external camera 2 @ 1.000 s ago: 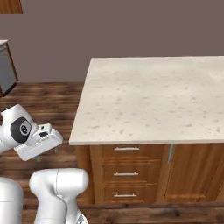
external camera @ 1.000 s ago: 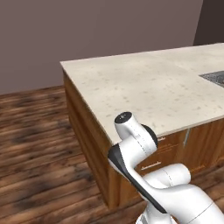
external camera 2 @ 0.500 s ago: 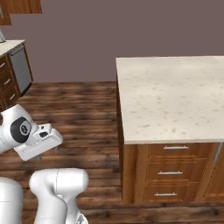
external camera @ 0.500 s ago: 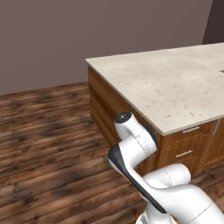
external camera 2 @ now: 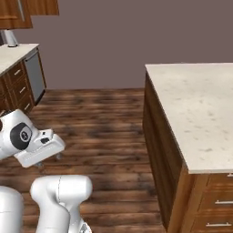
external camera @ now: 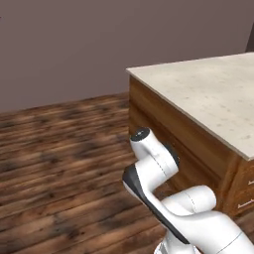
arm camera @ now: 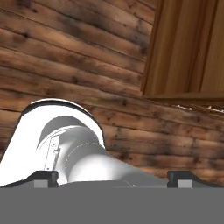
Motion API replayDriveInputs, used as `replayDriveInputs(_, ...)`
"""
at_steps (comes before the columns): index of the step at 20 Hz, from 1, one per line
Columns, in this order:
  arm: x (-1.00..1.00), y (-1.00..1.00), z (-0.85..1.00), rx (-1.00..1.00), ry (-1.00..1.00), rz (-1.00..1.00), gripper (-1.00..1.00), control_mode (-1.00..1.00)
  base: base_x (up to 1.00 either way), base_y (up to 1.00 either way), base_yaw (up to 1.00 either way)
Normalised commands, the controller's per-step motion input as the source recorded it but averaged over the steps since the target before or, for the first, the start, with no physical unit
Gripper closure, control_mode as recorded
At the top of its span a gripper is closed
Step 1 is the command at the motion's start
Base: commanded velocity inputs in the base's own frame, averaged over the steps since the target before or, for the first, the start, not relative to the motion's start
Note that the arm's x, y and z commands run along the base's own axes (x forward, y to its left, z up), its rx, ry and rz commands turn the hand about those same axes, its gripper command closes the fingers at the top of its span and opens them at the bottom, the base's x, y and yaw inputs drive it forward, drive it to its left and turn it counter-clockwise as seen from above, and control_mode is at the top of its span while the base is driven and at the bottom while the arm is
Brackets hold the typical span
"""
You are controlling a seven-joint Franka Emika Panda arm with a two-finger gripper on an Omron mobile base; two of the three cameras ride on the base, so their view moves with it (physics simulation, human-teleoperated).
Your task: Move the cutting board and knife to the sink. Then move spray from the cabinet to the counter.
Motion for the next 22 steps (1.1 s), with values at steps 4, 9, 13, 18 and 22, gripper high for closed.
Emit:
replayDriveInputs(4, 0.00, 0.00, 0.00, 0.00, 0.00, 0.00, -1.00, 1.00, 1.00, 0.48, 0.00)
replayDriveInputs(9, 0.00, 0.00, 0.00, 0.00, 0.00, 0.00, -1.00, 1.00, 1.00, 0.09, 0.00)
replayDriveInputs(13, 0.00, 0.00, 0.00, 0.00, 0.00, 0.00, -1.00, 1.00, 1.00, 0.01, 0.00)
replayDriveInputs(18, 0.00, 0.00, 0.00, 0.00, 0.00, 0.00, -1.00, 1.00, 1.00, 0.01, 0.02)
replayDriveInputs(22, 0.00, 0.00, 0.00, 0.00, 0.00, 0.00, -1.00, 1.00, 1.00, 0.00, 0.07)
